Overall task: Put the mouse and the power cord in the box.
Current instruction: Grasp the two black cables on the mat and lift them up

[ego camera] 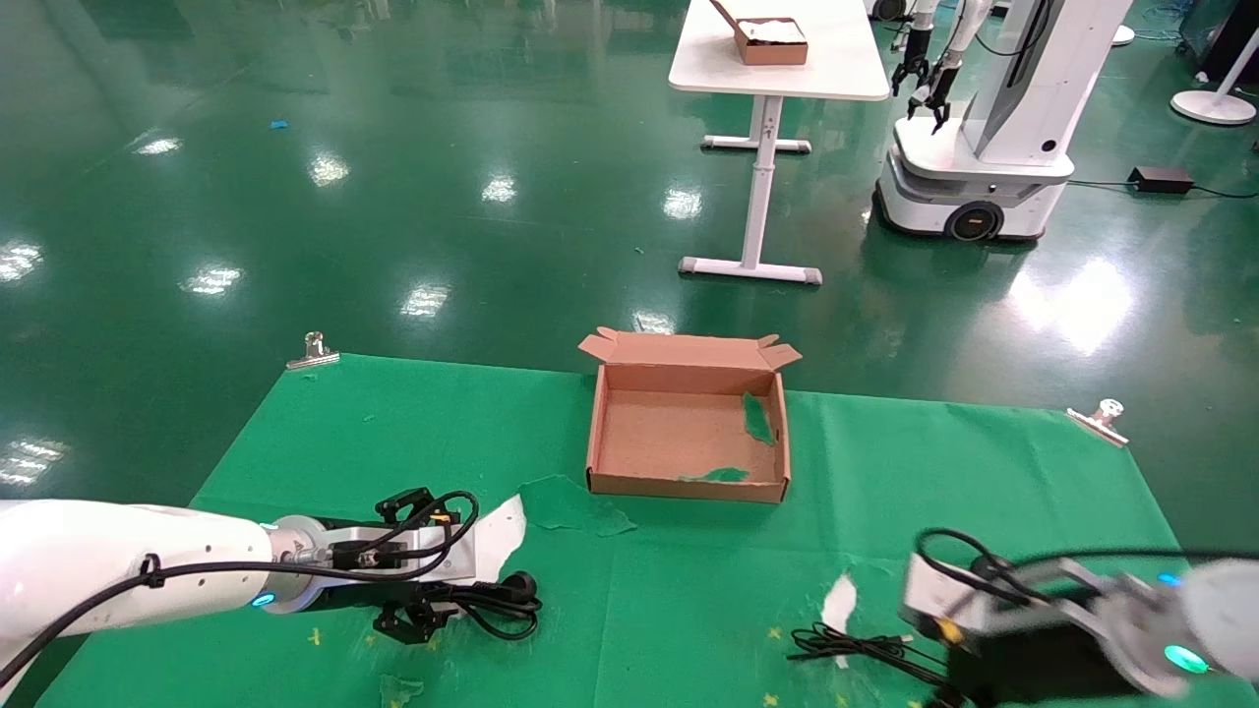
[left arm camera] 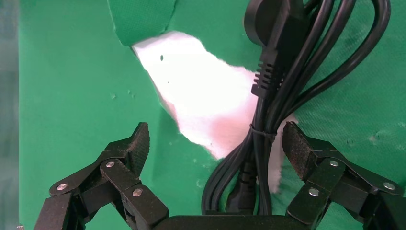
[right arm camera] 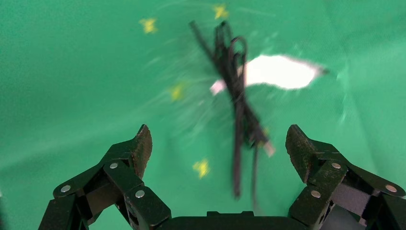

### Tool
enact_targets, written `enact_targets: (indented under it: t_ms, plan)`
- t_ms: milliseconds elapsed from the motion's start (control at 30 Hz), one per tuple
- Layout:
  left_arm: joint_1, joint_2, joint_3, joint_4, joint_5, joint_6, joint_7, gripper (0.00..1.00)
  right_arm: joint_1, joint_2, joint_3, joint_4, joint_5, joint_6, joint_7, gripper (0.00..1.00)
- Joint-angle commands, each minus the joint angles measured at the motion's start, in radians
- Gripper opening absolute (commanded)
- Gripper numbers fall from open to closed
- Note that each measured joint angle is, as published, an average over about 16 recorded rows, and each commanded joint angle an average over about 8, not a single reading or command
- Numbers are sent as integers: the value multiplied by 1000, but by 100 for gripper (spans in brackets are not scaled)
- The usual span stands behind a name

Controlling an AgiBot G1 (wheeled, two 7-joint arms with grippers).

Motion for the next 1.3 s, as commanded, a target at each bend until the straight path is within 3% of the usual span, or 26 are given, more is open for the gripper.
enact_targets:
  t_ms: [33,200,233,267,433,467,500,533,1300]
  plan:
    - [-1,0,0,2,-1,0,2,100,52,-64,-21,-107,-38,6,-46,100]
    - [-1,1,0,4,-2,0,3,99,129,-155,-47,-292,-78,34,-150,100]
    - [-1,1,0,4,-2,-1,4,91,141,-170,-51,-322,-86,39,-167,100]
    - [-1,1,0,5,-2,-1,4,79,152,-184,-55,-351,-93,45,-180,93]
    - [-1,1,0,6,-1,-2,4,16,180,-221,-65,-427,-113,62,-207,30]
    - [-1,1,0,7,-1,-2,4,5,184,-226,-67,-437,-116,65,-210,18]
    - [-1,1,0,7,-1,-2,4,0,183,-225,-67,-436,-115,65,-209,5]
    - [-1,1,0,7,-1,-2,4,0,182,-223,-66,-432,-114,64,-207,0]
    - [-1,1,-1,5,-3,-1,4,0,159,-195,-57,-375,-96,52,-193,0]
